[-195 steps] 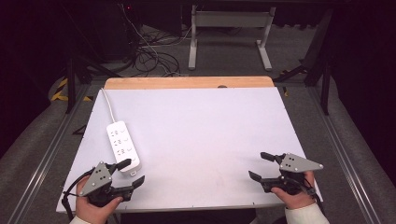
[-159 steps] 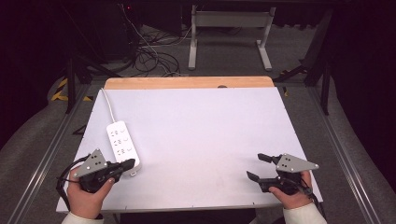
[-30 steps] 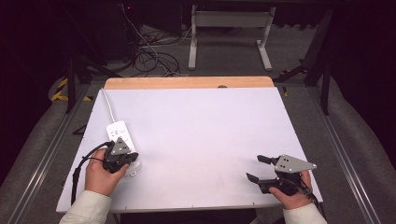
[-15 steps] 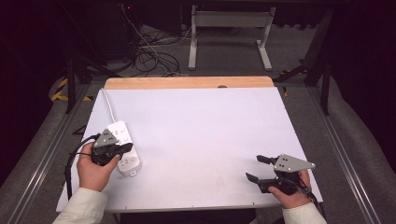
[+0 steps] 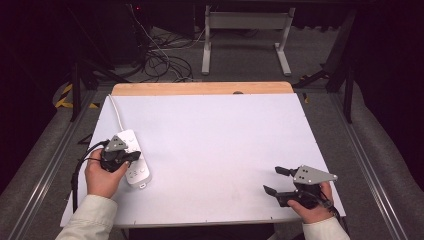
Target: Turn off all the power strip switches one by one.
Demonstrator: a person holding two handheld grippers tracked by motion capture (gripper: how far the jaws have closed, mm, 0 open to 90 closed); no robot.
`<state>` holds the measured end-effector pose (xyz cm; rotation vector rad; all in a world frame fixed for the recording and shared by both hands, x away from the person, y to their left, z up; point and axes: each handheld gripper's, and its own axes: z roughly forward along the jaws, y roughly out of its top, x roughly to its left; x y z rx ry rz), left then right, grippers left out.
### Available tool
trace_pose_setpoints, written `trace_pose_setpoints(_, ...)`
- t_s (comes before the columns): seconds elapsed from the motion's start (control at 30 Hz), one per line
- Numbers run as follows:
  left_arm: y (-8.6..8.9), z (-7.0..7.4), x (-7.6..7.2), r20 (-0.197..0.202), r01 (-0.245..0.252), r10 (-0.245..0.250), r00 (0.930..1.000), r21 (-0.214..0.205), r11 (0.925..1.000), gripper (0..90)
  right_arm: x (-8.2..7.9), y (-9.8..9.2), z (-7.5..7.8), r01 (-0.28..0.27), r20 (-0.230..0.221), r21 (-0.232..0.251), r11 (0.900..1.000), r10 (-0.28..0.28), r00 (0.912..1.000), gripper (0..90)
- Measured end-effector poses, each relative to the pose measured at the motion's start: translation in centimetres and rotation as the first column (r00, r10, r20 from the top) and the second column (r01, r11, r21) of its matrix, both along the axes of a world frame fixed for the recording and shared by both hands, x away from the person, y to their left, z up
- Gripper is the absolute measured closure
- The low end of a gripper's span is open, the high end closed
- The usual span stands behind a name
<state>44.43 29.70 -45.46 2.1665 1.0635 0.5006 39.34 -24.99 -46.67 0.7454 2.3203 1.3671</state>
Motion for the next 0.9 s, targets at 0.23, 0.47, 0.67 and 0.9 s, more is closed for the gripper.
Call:
trace_pose_setpoints(0.23, 0.07, -0.28, 0.07, -0.016, -0.004, 0.004, 0.9999, -0.003, 1.0000, 90.0, 0.02, -0.01, -0.02, -0.001, 0.000, -0.001, 1.0000, 0.001, 1.0000, 24.6)
trace_pose_setpoints(0.47, -0.08, -0.51, 0.03, -0.020, 0.001, -0.001, 0.9998, 0.012, 0.9999, 90.0, -0.04, -0.03, 0.02, -0.001, 0.003, -0.001, 1.0000, 0.001, 1.0000, 24.6)
trace_pose_setpoints(0.67, -0.18, -0.54, -0.04, -0.012, -0.003, 0.004, 0.9999, 0.018, 0.9998, 90.0, -0.04, -0.02, 0.03, -0.003, 0.006, -0.002, 1.0000, 0.003, 1.0000, 24.6)
trace_pose_setpoints(0.9, -0.15, -0.59, -0.05, -0.012, -0.003, 0.003, 0.9999, 0.013, 0.9999, 90.0, -0.03, -0.05, 0.01, -0.001, 0.003, -0.002, 1.0000, 0.001, 1.0000, 24.6)
